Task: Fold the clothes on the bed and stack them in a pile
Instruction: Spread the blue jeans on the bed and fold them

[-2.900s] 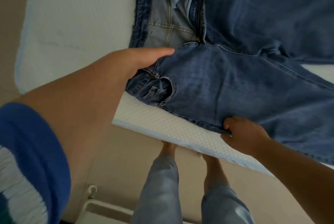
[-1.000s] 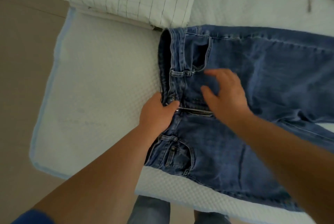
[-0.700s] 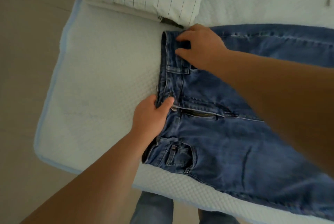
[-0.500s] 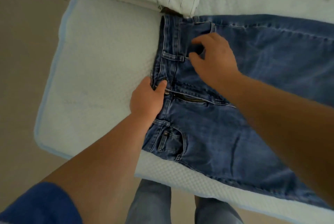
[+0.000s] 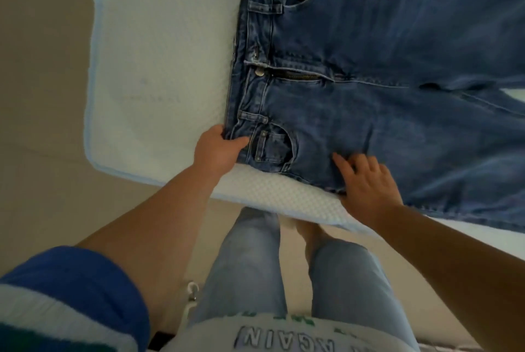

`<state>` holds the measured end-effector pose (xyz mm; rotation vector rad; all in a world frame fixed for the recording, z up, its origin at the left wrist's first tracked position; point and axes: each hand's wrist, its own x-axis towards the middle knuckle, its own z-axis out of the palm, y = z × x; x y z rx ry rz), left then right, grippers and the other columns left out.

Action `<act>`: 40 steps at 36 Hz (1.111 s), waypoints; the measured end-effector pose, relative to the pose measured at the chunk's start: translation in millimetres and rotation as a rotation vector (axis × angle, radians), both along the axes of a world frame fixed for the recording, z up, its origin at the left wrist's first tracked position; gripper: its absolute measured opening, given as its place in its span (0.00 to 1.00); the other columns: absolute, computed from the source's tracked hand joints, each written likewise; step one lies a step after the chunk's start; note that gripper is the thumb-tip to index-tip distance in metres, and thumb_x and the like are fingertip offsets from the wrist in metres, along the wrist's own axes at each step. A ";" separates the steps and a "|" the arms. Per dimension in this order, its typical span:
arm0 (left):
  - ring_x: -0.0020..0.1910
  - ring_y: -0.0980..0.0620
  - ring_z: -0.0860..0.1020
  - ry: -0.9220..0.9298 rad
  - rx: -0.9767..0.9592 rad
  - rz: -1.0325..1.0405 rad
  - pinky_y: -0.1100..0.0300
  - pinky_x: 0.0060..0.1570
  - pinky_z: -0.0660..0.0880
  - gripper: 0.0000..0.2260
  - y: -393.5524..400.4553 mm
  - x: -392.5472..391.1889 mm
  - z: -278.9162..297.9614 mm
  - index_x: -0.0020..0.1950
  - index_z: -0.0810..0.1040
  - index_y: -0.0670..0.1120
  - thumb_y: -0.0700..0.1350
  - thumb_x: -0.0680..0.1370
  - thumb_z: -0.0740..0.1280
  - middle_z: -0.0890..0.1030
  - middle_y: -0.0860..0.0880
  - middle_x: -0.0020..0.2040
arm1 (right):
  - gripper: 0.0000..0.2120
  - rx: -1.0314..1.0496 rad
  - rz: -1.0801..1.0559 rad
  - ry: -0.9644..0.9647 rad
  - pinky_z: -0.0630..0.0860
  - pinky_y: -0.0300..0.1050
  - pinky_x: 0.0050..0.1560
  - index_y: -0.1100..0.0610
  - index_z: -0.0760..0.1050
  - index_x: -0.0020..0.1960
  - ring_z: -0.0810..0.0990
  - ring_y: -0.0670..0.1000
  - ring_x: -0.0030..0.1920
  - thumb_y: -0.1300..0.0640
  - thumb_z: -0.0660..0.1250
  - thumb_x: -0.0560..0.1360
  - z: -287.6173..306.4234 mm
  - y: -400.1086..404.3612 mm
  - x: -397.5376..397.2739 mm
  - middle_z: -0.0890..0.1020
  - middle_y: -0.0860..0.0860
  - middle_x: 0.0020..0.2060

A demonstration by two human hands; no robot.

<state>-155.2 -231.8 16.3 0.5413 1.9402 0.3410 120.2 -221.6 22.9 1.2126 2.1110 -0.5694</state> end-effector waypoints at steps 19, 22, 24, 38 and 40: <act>0.44 0.40 0.79 0.357 0.002 0.010 0.53 0.40 0.75 0.11 -70.7 13.6 -1.8 0.40 0.74 0.43 0.49 0.76 0.68 0.77 0.45 0.37 | 0.26 -0.208 -0.022 0.264 0.70 0.45 0.61 0.49 0.60 0.72 0.67 0.51 0.63 0.61 0.60 0.76 -3.8 -47.4 26.0 0.68 0.50 0.63; 0.51 0.42 0.76 0.504 0.005 -0.010 0.56 0.43 0.70 0.14 -77.6 25.7 -2.9 0.53 0.74 0.41 0.49 0.75 0.68 0.77 0.42 0.49 | 0.26 -0.219 -0.058 0.277 0.66 0.46 0.63 0.50 0.61 0.72 0.67 0.52 0.63 0.58 0.60 0.75 -7.6 -54.0 26.8 0.69 0.50 0.63; 0.53 0.42 0.73 0.646 0.102 -0.046 0.54 0.48 0.70 0.19 -76.3 35.4 -0.5 0.59 0.72 0.40 0.48 0.73 0.70 0.73 0.40 0.56 | 0.25 -0.171 -0.080 0.331 0.64 0.46 0.63 0.52 0.63 0.71 0.68 0.53 0.62 0.53 0.61 0.75 -8.1 -58.9 27.3 0.71 0.51 0.62; 0.39 0.56 0.73 0.404 0.133 -0.062 0.62 0.34 0.66 0.17 -50.7 17.6 -7.5 0.52 0.71 0.47 0.52 0.69 0.72 0.75 0.53 0.43 | 0.23 -0.199 -0.400 0.435 0.71 0.49 0.52 0.54 0.66 0.68 0.73 0.54 0.59 0.46 0.62 0.76 -16.1 -62.4 -81.7 0.75 0.52 0.58; 0.36 0.59 0.73 0.257 0.091 -0.105 0.65 0.32 0.68 0.14 -40.6 20.2 -9.2 0.46 0.75 0.48 0.54 0.68 0.73 0.76 0.55 0.39 | 0.22 -0.154 -0.514 0.385 0.71 0.46 0.42 0.54 0.67 0.60 0.75 0.53 0.51 0.41 0.63 0.74 -18.1 -57.4 -88.8 0.75 0.49 0.50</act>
